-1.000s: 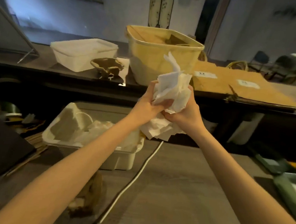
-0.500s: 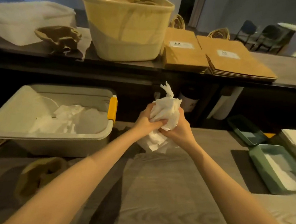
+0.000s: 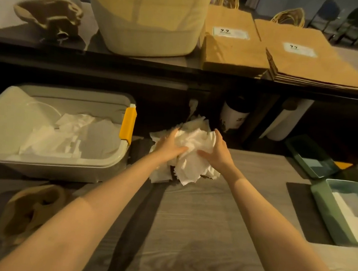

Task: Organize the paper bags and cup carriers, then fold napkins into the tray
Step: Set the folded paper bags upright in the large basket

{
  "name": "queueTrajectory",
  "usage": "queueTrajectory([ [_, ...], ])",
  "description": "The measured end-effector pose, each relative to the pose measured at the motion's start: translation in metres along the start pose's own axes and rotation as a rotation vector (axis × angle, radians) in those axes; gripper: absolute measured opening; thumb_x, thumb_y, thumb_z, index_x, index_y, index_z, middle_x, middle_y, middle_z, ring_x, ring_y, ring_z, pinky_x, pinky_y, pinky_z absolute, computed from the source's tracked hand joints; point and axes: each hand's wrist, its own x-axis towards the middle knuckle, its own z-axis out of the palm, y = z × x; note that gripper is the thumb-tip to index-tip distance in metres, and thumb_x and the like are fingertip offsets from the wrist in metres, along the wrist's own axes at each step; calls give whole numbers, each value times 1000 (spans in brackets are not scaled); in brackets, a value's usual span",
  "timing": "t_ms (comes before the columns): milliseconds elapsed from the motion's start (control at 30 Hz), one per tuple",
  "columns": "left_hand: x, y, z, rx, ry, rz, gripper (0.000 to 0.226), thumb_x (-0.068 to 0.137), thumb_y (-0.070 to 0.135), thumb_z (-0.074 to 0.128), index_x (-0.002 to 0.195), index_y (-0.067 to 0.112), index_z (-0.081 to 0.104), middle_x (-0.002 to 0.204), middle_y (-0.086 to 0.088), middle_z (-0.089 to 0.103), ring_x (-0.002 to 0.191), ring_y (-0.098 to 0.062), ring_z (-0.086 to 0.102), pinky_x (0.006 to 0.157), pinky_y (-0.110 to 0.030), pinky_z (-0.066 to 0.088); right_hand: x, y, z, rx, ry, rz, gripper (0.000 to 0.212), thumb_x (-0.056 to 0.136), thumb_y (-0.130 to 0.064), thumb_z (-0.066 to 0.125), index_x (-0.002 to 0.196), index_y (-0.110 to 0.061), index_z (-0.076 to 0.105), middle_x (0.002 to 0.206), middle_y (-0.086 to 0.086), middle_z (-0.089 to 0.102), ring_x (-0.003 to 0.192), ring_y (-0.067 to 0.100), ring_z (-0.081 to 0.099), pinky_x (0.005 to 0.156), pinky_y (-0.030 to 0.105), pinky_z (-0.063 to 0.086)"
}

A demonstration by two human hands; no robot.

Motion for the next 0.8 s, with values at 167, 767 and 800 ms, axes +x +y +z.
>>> queueTrajectory([
  [167, -6, 16, -13, 16, 48, -35, 56, 94, 26, 52, 144, 13, 30, 146, -10, 35, 131, -25, 38, 96, -29, 36, 2, -9, -13, -86, 19, 8, 73, 89, -27, 62, 148, -15, 21, 153, 7, 25, 135, 23, 35, 102, 27, 32],
  [767, -139, 15, -128, -566, 233, -107, 21, 97, 19, 46, 83, 9, 58, 67, -5, 51, 58, -14, 48, 53, -21, 42, -50, -153, 51, 373, -69, -162, 19, 94, -20, 49, 109, -14, 61, 88, -2, 63, 74, 7, 59, 61, 16, 48],
  [800, -148, 7, -137, -576, 283, -133, 23, 97, 20, 46, 80, 10, 57, 65, -4, 50, 56, -13, 47, 52, -21, 42, -52, -160, 59, 392, -90, -137, 23, 93, -21, 50, 112, -13, 60, 93, 0, 63, 79, 10, 59, 69, 23, 51],
])
